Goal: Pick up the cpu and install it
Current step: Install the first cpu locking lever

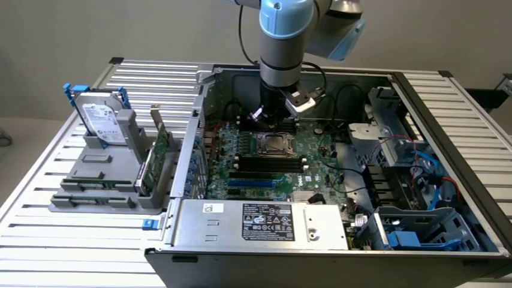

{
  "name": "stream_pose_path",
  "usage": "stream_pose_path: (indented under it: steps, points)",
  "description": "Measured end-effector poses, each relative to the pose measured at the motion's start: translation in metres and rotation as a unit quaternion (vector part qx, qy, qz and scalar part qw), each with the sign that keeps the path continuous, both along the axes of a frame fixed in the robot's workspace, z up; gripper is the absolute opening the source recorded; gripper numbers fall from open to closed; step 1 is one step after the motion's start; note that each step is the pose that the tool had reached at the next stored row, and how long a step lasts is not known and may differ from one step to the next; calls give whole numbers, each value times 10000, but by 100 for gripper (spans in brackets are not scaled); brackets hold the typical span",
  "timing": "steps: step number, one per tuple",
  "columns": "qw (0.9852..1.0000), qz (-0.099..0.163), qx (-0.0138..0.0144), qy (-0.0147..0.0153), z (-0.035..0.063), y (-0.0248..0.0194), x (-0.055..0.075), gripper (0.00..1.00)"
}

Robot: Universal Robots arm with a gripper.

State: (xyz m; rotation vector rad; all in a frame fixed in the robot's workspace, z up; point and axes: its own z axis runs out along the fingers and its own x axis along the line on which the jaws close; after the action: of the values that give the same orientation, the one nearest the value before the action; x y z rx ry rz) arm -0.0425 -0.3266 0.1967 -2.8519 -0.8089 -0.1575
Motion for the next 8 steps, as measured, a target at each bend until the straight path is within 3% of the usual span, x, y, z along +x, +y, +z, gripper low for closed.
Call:
stream_pose_path:
  steps: [8]
  points:
    - [10000, 0, 0, 0, -1, 0, 7, 11]
